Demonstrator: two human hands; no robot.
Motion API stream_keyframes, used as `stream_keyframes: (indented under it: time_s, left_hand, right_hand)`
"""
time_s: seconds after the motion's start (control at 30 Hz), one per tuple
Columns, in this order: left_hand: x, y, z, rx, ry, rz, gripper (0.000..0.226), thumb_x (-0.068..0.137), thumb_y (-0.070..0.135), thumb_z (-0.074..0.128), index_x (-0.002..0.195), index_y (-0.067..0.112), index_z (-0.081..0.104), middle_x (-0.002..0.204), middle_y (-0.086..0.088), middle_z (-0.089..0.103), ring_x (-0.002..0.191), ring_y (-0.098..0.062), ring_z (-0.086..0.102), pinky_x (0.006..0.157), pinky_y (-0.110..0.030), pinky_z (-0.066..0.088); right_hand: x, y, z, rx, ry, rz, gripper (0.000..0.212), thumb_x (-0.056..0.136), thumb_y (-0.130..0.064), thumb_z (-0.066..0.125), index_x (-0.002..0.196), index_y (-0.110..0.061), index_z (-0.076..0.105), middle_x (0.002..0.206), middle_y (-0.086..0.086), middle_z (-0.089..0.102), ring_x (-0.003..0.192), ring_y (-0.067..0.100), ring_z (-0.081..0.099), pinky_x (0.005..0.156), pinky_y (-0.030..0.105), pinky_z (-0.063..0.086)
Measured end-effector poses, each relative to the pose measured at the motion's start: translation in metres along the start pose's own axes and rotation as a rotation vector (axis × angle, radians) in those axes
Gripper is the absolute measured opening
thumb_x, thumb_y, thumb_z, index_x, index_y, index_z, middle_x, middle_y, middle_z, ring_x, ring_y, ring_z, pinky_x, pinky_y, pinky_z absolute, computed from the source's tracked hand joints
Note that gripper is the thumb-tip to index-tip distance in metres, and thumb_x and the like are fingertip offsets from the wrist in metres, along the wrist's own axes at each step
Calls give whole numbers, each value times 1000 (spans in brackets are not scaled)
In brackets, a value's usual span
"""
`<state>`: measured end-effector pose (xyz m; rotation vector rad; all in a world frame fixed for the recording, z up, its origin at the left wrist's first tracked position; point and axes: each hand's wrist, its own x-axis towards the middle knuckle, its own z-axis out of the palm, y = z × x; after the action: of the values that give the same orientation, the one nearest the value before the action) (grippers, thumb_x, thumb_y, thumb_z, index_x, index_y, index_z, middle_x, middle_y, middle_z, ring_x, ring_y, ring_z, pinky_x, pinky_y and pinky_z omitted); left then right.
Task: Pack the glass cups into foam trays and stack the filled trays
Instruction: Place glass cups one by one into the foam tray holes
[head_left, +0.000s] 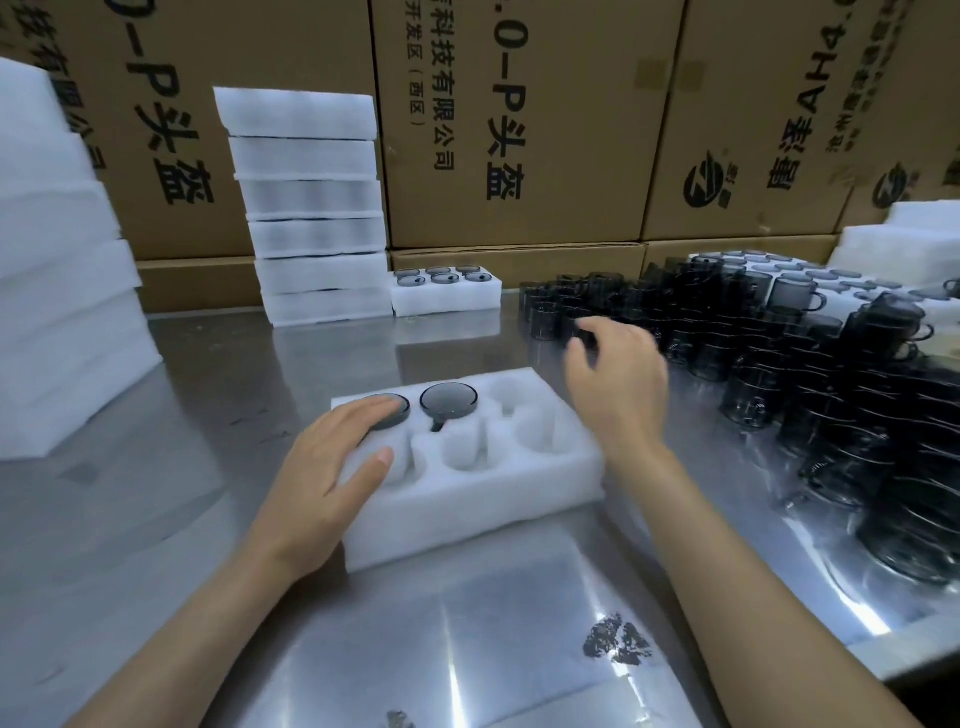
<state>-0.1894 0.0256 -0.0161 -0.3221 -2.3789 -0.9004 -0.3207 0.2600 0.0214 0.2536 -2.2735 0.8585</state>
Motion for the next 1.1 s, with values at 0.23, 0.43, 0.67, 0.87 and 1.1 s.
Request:
stream_keyframes:
  time_s: [0.23, 0.43, 0.67, 0.87, 1.1]
  left_hand:
    - [1, 0, -4, 104, 17, -6, 48, 83, 48, 37, 109, 21, 69, 117, 14, 61, 112, -1, 50, 99, -9, 27]
    - [1, 0, -7, 126, -13, -58, 44, 80, 57, 34, 107, 38, 63, 120, 22, 58, 116, 0, 48, 96, -19, 31]
    - [2, -3, -9, 133, -35, -52, 32, 82, 58, 34, 104, 50, 56, 119, 28, 55, 117, -2, 49, 99, -26, 34]
    - [2, -3, -8, 118, -30, -64, 38, 81, 59, 35, 105, 44, 61, 118, 26, 58, 119, -3, 49, 101, -31, 36]
    - [1, 0, -10, 113, -49, -65, 48, 81, 61, 35, 110, 36, 64, 120, 26, 56, 121, -2, 46, 104, -29, 33]
  right_hand:
    - [1, 60, 9, -360, -64, 335, 44, 88, -20, 55, 130, -9, 47, 153, 16, 23, 142, 31, 11, 113, 56, 4]
    - [7, 82, 10, -455, -109, 424, 52, 84, -21, 57, 134, -18, 43, 155, 19, 12, 141, 39, 6, 113, 55, -3]
    - [9, 88, 7, -509, -88, 349, 47, 83, -13, 56, 129, -13, 49, 144, 14, 36, 127, 35, 29, 103, 42, 20]
    - [4, 64, 15, -498, -182, 130, 48, 87, -8, 47, 135, -17, 44, 140, 7, 42, 122, 30, 36, 96, 41, 27]
    - [5, 54, 18, -249, -311, 154, 50, 93, -18, 46, 142, -21, 38, 154, 5, 25, 135, 32, 19, 99, 43, 33]
